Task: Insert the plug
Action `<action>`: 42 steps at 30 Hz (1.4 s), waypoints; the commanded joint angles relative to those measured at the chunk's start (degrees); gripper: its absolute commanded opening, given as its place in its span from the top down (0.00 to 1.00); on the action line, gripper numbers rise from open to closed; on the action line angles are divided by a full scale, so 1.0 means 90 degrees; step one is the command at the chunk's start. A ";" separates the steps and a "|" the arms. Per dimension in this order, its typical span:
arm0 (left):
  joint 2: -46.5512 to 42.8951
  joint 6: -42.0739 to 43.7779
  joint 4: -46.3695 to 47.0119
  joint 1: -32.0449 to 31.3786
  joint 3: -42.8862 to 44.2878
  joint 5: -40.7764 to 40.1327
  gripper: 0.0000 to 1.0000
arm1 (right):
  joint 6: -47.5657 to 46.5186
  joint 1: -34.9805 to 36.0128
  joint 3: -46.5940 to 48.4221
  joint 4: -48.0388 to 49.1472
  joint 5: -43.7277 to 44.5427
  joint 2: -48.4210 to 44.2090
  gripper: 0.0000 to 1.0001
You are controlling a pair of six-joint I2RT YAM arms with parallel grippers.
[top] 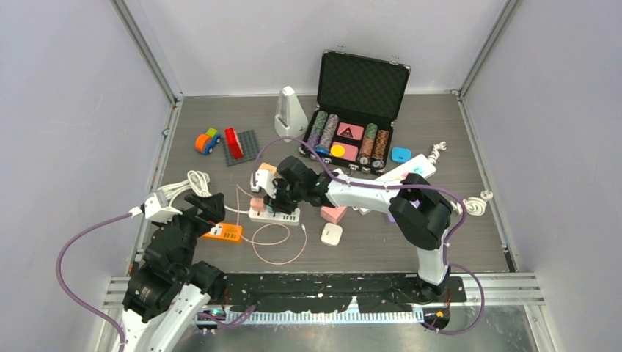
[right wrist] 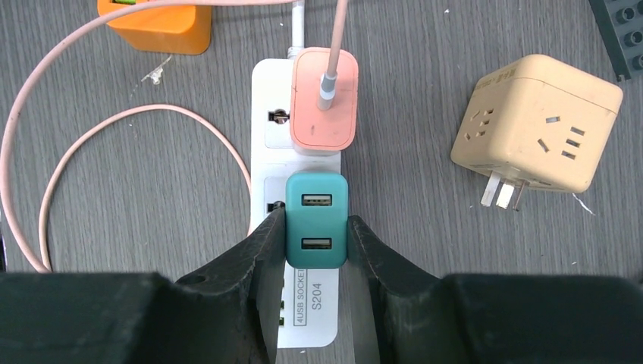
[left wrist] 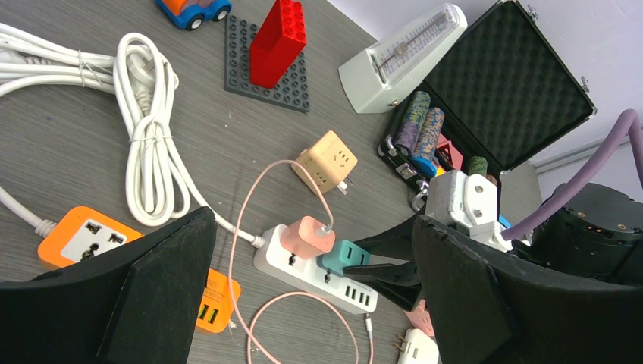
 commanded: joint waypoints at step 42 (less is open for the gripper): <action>0.1211 0.0651 0.0434 0.0024 0.0238 0.1312 0.00 | 0.5118 -0.0900 -0.2299 -0.0764 0.2787 -0.3850 0.05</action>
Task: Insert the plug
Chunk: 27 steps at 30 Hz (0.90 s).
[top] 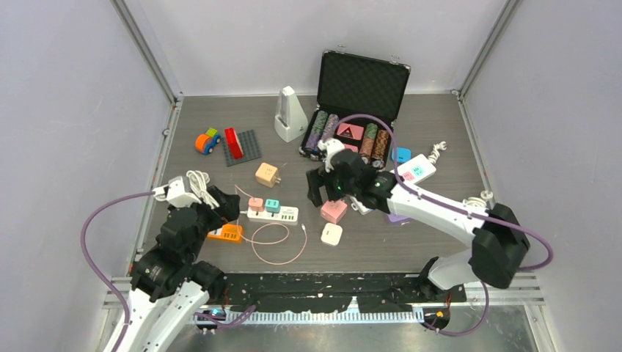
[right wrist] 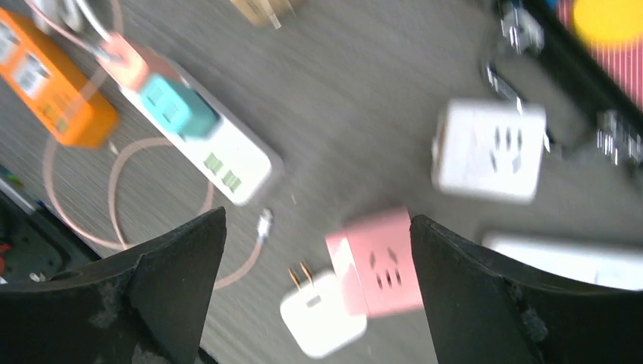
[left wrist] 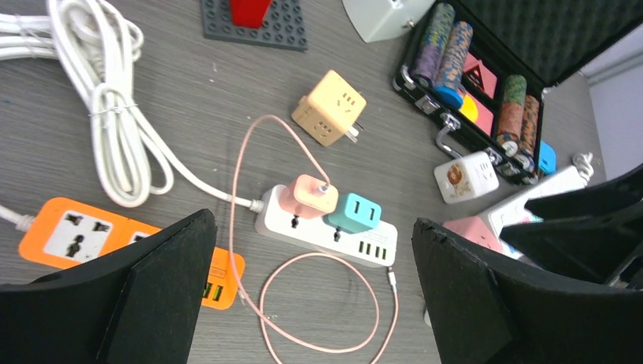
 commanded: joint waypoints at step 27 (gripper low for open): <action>0.0781 0.0446 0.0692 0.0020 0.0302 0.1233 0.01 | -0.0140 0.1358 -0.1523 -0.0588 0.0966 0.0307 0.05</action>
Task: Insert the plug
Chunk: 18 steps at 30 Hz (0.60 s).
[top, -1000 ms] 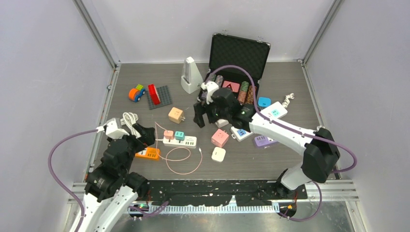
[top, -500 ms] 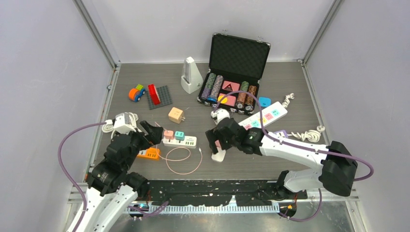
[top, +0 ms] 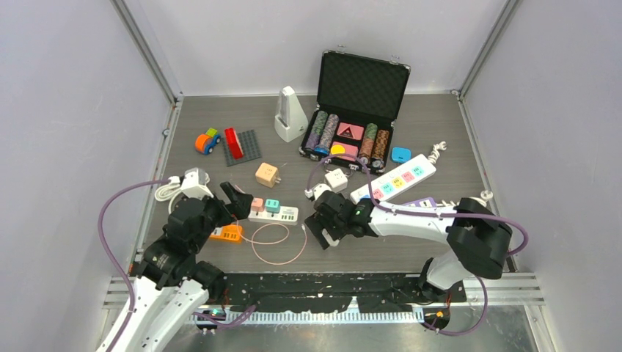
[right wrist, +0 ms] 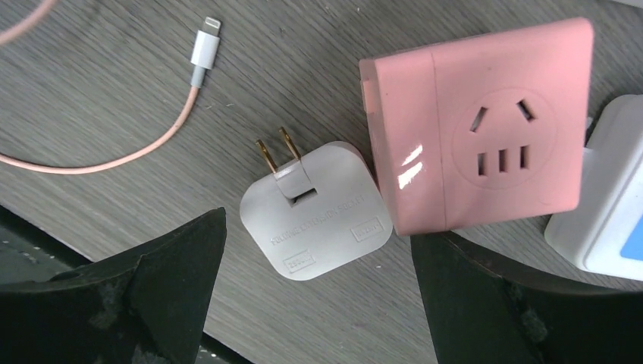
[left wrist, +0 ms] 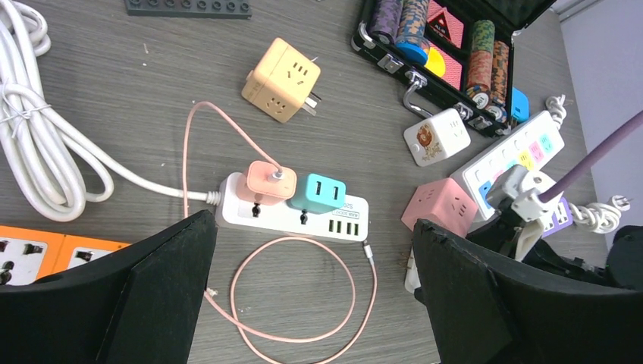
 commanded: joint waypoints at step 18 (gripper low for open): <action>0.0129 0.0196 0.0171 0.0020 0.0374 0.0001 0.00 | -0.0896 0.0253 0.0199 0.0076 -0.0742 0.0852 0.25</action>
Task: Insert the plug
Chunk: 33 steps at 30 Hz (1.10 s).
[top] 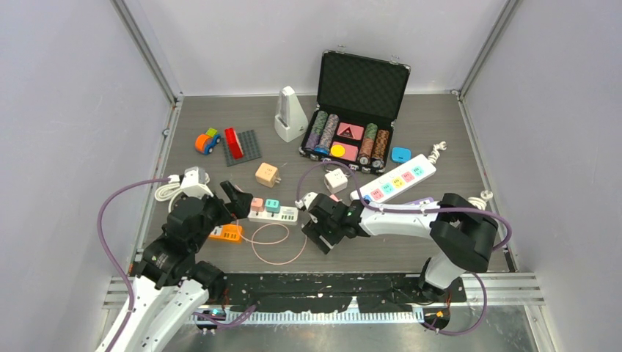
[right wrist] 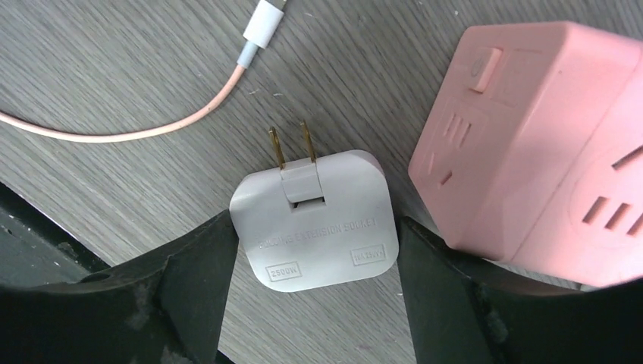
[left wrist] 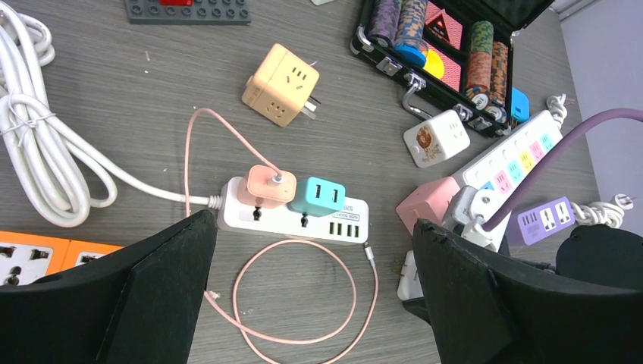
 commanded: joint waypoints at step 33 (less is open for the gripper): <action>0.0710 -0.0695 0.2507 0.0000 -0.0472 0.5919 0.00 | -0.2496 0.1230 0.1060 0.1224 -0.0857 -0.2604 0.39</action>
